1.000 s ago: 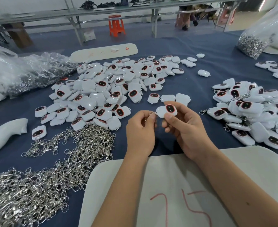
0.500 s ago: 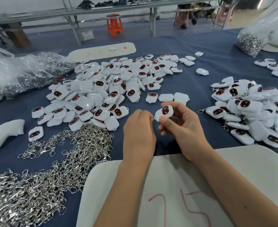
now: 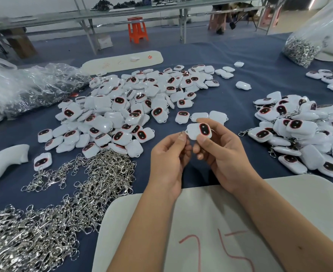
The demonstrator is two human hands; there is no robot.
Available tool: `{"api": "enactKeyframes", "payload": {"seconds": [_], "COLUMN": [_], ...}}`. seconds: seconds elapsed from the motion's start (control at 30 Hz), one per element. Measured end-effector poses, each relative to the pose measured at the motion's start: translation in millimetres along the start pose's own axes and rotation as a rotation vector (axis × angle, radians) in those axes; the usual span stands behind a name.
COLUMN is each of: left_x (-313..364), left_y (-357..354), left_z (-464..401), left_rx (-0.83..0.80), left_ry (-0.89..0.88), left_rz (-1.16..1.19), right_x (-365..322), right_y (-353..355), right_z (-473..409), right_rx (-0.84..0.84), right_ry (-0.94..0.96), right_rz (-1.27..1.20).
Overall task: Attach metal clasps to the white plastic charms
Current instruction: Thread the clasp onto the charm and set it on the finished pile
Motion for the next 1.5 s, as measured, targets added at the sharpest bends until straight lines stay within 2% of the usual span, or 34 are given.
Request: {"api": "enactKeyframes", "payload": {"seconds": [0.1, 0.23, 0.3, 0.43, 0.53, 0.7, 0.83, 1.03, 1.17, 1.27, 1.37, 1.43, 1.5], "left_x": [6.2, 31.3, 40.3, 46.8, 47.2, 44.2, 37.0, 2.4, -0.7, 5.4, 16.1, 10.6, 0.5], "left_y": [6.2, 14.9, 12.2, 8.1, 7.9, 9.7, 0.9, -48.3, -98.5, -107.1, -100.2, -96.5, -94.2], "left_z": [0.6, 3.1, 8.0, 14.4, 14.8, 14.9, 11.9, -11.4, -23.4, -25.0, -24.3, -33.1, -40.5], "left_rx": [0.069, 0.199, 0.222, 0.263, 0.289, 0.282, 0.221, 0.118, -0.058, -0.014, 0.105, 0.109, 0.031], "left_ry": [-0.068, -0.366, -0.488, -0.634, -0.68, -0.618, -0.517, -0.151, -0.157, -0.336, -0.566, -0.578, -0.507], "left_rz": [-0.072, -0.554, -0.706, -0.853, -0.924, -0.866, -0.724, -0.325, -0.302, -0.582, -1.045, -1.409, -1.56], "right_x": [1.3, 1.9, 1.7, 0.6, 0.3, 1.4, -6.0, -33.3, -72.8, -89.9, -85.1, -77.6, -70.5], "right_y": [0.6, 5.2, 6.4, 6.9, 6.5, 11.1, 20.3, 50.1, 65.8, 68.9, 58.5, 49.3, 46.7], "right_z": [-0.5, -1.1, -0.7, -0.3, -0.3, -1.0, 1.5, 18.8, 37.2, 44.8, 43.2, 37.1, 30.1], "right_rx": [0.016, 0.061, 0.068, 0.07, 0.073, 0.13, 0.27, 0.661, 0.832, 0.914, 0.866, 0.782, 0.727], "right_ry": [0.001, 0.004, 0.008, 0.021, 0.038, 0.03, 0.095, 0.391, 0.666, 0.754, 0.753, 0.712, 0.625], "right_rz": [0.04, 0.047, 0.056, 0.079, 0.109, 0.09, 0.088, 0.189, 0.338, 0.513, 0.593, 0.653, 0.703]}}
Point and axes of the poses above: each hand's wrist, its own z-axis away from the middle knuckle, its own y-axis out of the back of the hand, x = y × z, the point moved 8 cm from there along -z, towards the middle knuckle, and after that the axes turned 7 degrees about -z, right-handed, at the moved point
